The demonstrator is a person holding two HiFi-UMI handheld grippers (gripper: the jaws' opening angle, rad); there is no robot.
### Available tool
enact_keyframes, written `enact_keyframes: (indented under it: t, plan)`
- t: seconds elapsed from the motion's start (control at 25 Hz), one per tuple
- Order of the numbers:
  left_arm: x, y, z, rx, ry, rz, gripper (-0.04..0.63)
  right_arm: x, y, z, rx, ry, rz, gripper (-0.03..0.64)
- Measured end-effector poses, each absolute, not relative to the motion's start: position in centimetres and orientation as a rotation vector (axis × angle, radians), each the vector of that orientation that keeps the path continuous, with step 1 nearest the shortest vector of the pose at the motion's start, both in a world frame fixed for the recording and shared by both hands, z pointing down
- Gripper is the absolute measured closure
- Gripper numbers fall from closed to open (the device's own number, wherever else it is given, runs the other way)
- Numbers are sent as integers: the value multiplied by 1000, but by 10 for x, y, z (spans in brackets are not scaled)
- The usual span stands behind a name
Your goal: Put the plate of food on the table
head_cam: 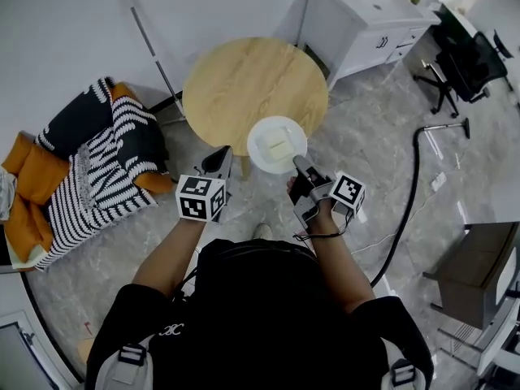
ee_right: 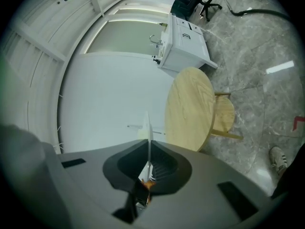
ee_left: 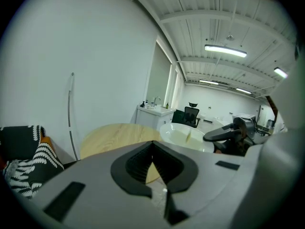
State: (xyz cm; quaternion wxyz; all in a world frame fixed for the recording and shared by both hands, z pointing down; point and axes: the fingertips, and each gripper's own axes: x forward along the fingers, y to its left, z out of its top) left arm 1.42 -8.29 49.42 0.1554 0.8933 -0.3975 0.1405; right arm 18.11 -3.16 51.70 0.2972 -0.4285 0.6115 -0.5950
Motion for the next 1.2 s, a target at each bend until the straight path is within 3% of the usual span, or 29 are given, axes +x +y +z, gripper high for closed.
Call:
enact_keyframes:
  t: [0.6, 1.2]
  plan:
    - [0, -115, 501, 2460, -1245, 318, 586, 184, -72, 534, -1093, 1703, -1675, 594]
    - [12, -212, 502, 2508, -1150, 347, 586, 182, -147, 540, -1051, 1642, -1710, 594]
